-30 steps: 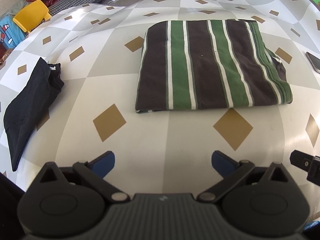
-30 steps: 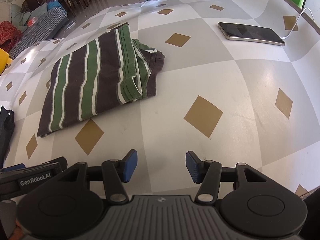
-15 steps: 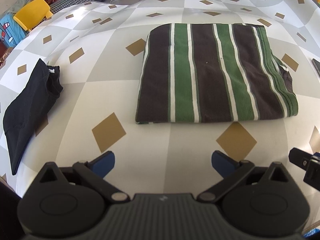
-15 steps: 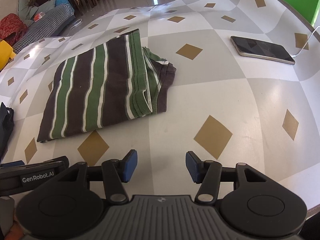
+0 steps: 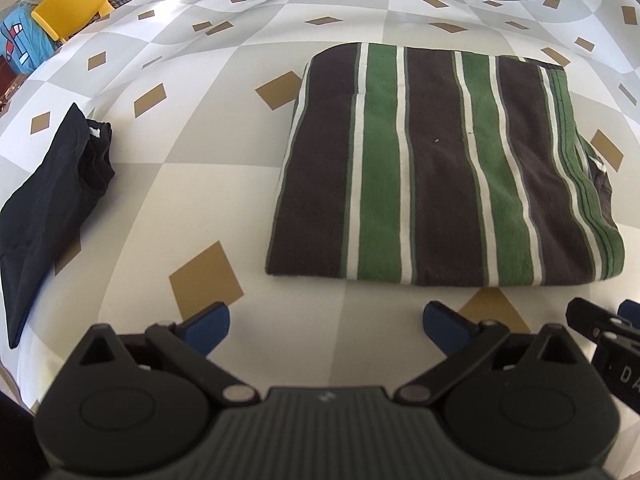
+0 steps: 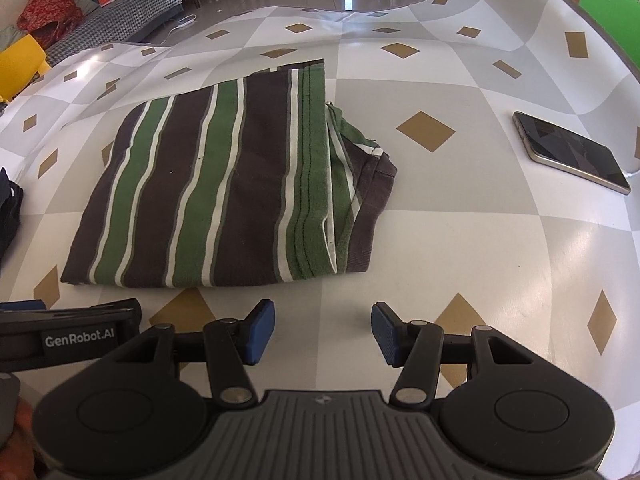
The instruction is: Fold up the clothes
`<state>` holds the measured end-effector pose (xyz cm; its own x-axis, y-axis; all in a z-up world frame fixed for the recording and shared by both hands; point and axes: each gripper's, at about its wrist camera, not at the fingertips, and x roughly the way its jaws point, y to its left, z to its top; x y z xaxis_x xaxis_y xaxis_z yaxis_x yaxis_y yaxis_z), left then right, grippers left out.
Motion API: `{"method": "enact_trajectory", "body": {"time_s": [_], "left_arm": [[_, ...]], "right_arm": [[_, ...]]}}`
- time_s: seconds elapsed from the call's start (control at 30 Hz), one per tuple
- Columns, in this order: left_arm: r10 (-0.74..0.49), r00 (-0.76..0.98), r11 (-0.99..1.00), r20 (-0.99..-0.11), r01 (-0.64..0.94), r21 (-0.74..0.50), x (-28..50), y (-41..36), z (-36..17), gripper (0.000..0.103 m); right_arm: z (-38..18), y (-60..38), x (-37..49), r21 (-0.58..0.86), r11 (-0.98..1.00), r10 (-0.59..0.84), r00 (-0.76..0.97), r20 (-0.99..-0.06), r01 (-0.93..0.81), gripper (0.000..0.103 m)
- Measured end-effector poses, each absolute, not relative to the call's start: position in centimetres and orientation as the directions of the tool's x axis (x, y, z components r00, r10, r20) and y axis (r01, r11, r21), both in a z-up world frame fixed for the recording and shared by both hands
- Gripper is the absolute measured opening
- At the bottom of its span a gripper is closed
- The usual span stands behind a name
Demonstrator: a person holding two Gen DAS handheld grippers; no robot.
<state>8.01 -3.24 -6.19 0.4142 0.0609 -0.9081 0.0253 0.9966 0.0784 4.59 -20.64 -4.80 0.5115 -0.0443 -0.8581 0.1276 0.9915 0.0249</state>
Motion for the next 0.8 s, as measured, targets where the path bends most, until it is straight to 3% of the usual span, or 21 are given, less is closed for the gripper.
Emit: {"method": "enact_trajectory", "body": {"time_s": [0.8], "left_arm": [[0.041,0.41,0.998,-0.911,-0.066,0.016,11.7,-1.2,-6.9,0.103]], "right_arm": [[-5.8,-18.6,10.0,-0.019,1.0,-0.03,0.575,-0.818,0.024,0.053]]}}
